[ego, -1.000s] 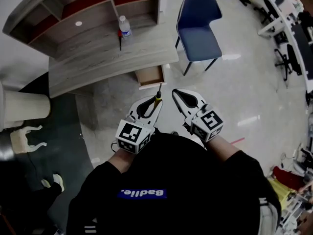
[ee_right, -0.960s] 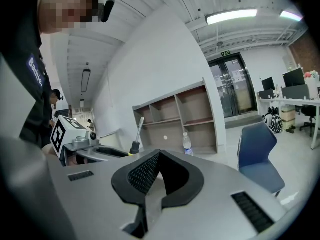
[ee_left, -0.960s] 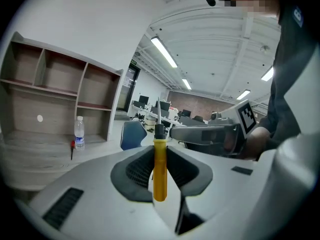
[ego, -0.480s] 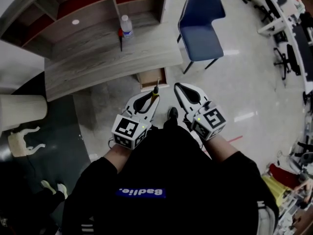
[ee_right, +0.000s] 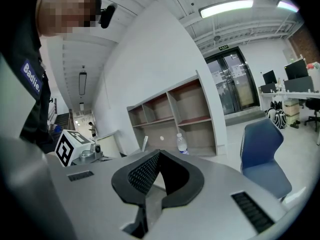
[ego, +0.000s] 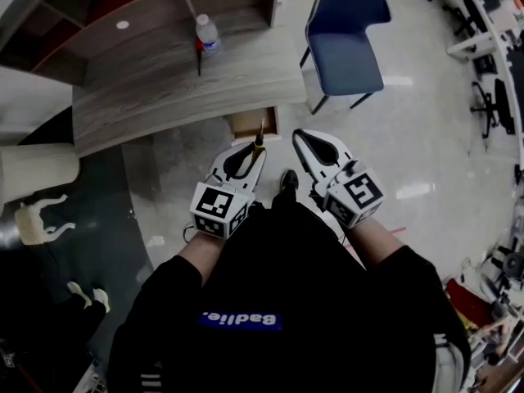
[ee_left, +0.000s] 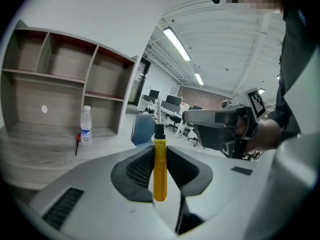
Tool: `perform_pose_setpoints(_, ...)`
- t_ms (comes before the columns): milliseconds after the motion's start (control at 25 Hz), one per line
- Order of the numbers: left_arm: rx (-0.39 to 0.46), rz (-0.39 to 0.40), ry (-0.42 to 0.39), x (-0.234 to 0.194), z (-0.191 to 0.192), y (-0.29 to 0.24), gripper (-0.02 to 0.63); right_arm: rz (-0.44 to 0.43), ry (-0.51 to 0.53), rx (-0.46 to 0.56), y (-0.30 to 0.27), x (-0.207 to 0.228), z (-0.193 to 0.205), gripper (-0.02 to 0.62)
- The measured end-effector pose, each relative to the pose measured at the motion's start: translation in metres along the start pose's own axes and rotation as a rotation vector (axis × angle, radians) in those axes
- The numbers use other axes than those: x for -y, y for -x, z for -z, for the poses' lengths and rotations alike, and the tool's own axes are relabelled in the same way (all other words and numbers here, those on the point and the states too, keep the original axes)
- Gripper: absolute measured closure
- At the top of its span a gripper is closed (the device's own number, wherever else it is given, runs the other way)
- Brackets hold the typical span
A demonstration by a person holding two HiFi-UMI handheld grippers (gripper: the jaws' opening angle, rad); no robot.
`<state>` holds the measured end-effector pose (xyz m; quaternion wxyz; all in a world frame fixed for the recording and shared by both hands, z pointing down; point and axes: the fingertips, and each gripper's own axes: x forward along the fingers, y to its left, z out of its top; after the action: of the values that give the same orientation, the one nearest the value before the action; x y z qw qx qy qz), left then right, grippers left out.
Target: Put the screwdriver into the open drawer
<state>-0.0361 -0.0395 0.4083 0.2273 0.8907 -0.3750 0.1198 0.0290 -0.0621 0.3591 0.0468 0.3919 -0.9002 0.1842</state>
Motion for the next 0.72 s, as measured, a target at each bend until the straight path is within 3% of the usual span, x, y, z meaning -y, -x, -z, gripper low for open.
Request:
perform_pose_setpoints(320, -0.027, -0.068, 0.008, -0.025, 0.025, -0.031, 0.529, -0.005, -0.035, -0.019, -0.01, 0.028, 0.012, 0.566)
perform_pose_setpoints(720, -0.094, -0.099, 0.021, -0.046, 0.065, -0.07, 0.529, 0.032, -0.042, -0.013, -0.017, 0.061, 0.016, 0.566)
